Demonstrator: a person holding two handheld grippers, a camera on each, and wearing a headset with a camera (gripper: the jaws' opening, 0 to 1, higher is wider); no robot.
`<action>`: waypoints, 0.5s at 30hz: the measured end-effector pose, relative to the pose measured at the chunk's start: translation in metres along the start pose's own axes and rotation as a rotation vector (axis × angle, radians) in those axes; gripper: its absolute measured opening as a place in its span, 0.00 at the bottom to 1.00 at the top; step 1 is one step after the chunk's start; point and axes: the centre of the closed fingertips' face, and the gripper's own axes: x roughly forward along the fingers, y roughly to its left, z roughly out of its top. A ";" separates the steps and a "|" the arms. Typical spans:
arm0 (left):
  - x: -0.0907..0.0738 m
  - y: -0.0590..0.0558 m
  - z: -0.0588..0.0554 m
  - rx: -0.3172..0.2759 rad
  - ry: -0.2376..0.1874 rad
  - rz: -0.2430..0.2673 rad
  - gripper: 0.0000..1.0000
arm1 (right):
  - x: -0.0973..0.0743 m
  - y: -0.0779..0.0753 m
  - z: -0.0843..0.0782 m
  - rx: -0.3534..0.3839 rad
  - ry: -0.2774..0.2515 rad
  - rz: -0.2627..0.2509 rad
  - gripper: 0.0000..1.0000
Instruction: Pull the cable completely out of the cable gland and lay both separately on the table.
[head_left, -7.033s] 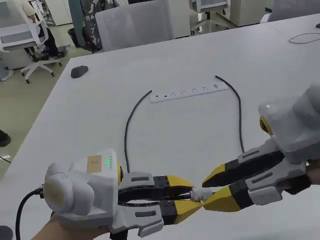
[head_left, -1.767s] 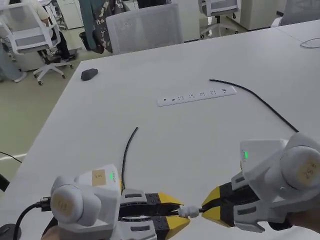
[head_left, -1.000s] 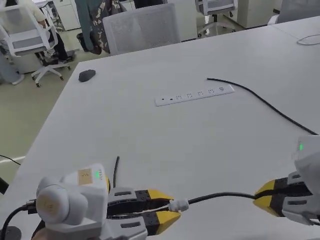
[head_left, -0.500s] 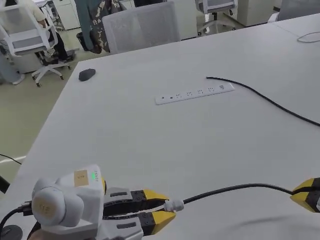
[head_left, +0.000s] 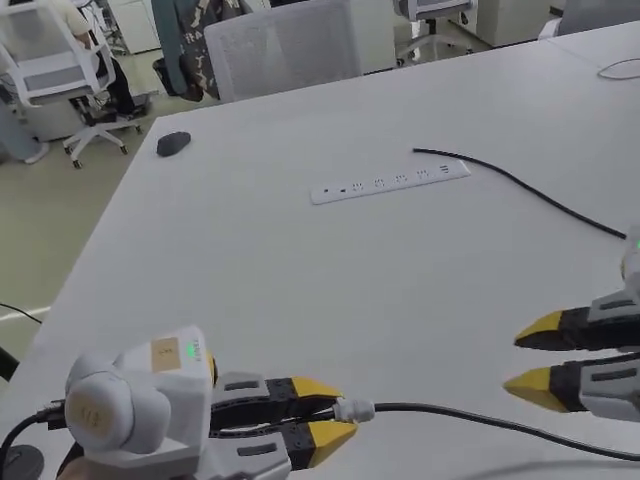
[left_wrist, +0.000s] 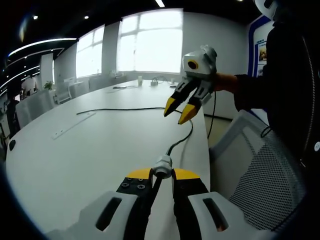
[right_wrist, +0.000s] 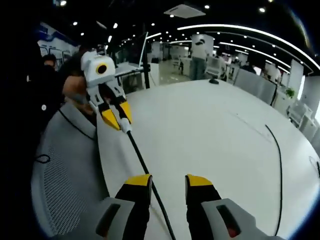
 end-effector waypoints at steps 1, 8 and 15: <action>0.001 -0.001 0.000 -0.001 0.000 -0.005 0.15 | 0.009 0.010 0.006 -0.021 0.006 0.025 0.21; 0.003 -0.007 0.004 0.011 0.000 -0.015 0.15 | 0.051 0.045 0.010 -0.186 0.038 0.139 0.22; 0.002 -0.009 0.004 0.015 -0.004 -0.016 0.15 | 0.060 0.046 0.003 -0.220 0.050 0.152 0.00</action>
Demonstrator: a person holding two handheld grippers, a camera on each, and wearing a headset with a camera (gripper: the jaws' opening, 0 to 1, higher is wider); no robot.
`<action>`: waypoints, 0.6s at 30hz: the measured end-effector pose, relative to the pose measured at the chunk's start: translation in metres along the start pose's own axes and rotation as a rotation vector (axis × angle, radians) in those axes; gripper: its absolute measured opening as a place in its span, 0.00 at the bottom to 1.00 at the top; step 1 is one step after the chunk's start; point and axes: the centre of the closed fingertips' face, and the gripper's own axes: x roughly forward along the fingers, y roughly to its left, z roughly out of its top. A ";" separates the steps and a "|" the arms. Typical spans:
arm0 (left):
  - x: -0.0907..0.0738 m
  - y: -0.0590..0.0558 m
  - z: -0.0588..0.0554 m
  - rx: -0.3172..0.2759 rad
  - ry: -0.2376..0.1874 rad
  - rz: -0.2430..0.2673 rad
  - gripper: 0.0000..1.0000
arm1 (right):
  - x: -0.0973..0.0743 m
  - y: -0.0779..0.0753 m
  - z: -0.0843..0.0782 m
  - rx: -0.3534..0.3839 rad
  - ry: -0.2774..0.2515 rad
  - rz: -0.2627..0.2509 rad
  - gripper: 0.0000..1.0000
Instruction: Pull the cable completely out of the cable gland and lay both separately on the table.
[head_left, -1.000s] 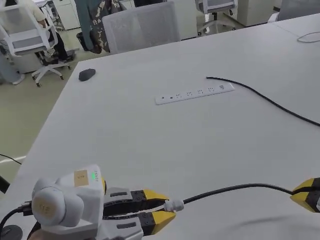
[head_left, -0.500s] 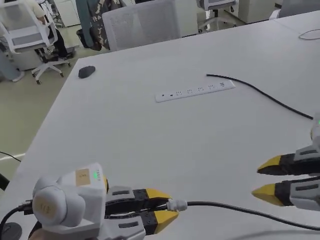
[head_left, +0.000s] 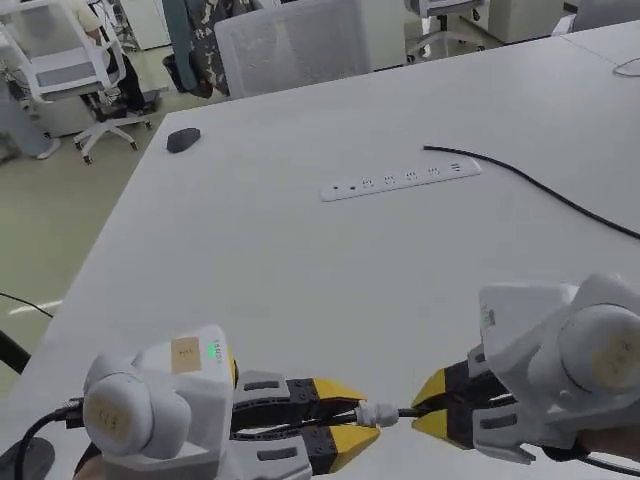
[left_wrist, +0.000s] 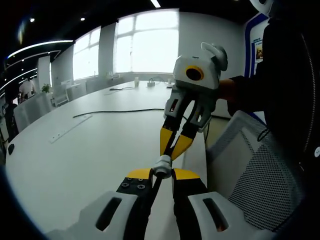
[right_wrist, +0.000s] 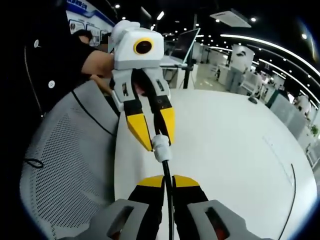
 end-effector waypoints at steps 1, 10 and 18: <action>0.000 0.000 0.000 -0.003 -0.003 0.000 0.15 | -0.001 0.000 0.000 0.015 -0.007 -0.003 0.00; -0.005 0.009 -0.001 -0.022 -0.018 0.031 0.15 | -0.025 -0.022 -0.024 0.117 0.017 -0.109 0.00; -0.013 0.010 -0.003 -0.026 -0.020 0.048 0.15 | -0.052 -0.040 -0.057 0.223 0.038 -0.204 0.00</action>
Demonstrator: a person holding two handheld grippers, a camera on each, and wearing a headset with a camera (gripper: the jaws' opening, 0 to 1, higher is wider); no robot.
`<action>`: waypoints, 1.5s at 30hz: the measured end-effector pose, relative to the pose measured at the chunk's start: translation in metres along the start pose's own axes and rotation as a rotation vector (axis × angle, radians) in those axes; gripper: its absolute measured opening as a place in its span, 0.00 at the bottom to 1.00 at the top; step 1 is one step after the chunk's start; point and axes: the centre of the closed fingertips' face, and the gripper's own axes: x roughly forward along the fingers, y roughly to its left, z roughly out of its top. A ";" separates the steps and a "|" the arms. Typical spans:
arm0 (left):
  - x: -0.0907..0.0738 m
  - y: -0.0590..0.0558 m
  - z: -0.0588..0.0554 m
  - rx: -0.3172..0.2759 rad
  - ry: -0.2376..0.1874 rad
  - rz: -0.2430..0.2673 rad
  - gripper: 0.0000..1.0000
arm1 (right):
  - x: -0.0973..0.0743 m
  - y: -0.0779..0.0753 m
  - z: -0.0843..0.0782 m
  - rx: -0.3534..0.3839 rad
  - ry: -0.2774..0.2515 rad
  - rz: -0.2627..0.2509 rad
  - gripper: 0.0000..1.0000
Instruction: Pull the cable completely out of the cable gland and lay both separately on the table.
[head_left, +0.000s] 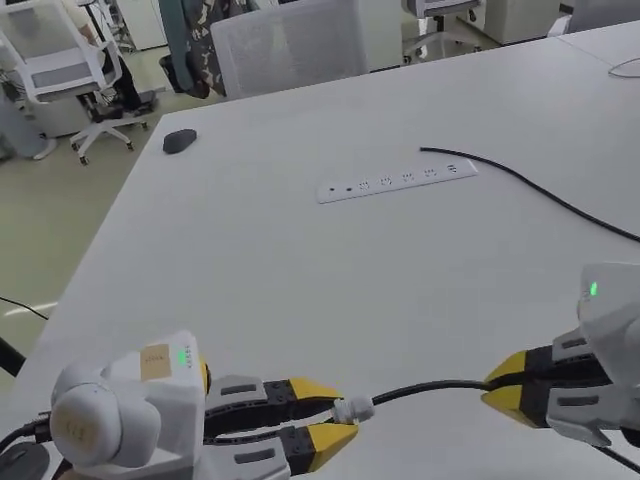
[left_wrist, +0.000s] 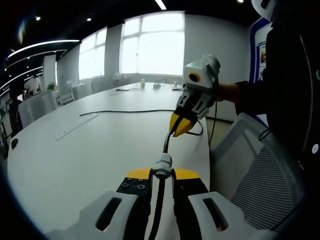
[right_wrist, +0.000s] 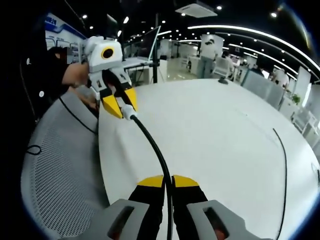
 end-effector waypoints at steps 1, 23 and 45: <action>-0.001 0.000 0.000 -0.002 -0.005 0.001 0.15 | -0.002 -0.003 -0.004 0.003 0.010 -0.016 0.00; -0.013 0.008 0.002 -0.030 -0.026 0.039 0.15 | -0.009 -0.040 -0.063 0.027 0.140 -0.151 0.03; -0.016 0.005 0.001 -0.022 -0.032 0.041 0.15 | 0.056 0.074 0.078 -0.295 -0.113 0.243 0.15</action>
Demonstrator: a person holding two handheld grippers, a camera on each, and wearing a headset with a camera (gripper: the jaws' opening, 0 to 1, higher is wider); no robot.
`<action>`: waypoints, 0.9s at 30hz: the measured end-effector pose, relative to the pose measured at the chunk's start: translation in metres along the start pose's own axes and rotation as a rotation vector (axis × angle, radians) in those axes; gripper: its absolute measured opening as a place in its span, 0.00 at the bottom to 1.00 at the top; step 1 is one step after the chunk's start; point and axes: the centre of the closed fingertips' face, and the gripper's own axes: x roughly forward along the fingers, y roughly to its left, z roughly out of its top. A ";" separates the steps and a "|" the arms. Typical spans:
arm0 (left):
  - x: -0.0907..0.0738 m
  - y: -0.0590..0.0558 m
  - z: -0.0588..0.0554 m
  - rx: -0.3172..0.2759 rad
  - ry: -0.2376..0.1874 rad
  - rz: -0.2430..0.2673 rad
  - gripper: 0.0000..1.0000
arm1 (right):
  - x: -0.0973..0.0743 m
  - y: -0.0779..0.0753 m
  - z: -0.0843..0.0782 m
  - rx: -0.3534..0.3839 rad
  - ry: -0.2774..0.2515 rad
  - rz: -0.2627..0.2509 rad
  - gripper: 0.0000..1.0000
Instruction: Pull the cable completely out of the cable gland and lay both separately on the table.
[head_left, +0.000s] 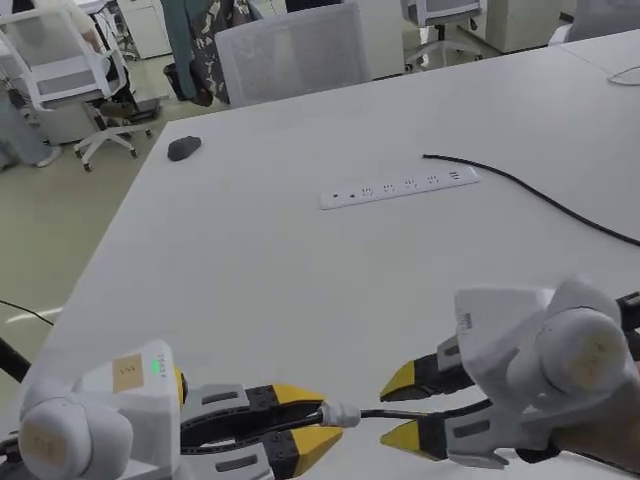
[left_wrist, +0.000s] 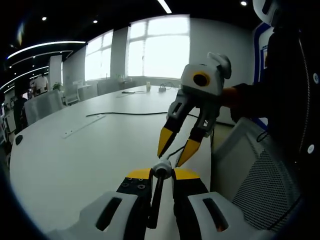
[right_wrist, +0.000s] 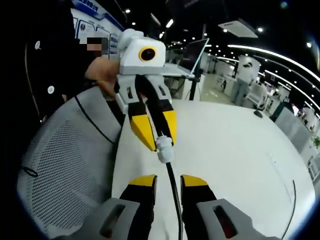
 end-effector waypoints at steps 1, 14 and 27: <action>0.000 0.000 0.000 0.002 0.000 0.002 0.15 | 0.002 -0.001 0.001 -0.009 0.001 0.000 0.15; 0.000 0.000 -0.001 -0.006 -0.003 0.007 0.15 | 0.012 0.001 -0.003 -0.062 0.025 0.025 0.00; -0.017 0.009 -0.002 -0.035 -0.036 0.049 0.15 | 0.002 -0.013 -0.021 -0.036 0.117 -0.014 0.00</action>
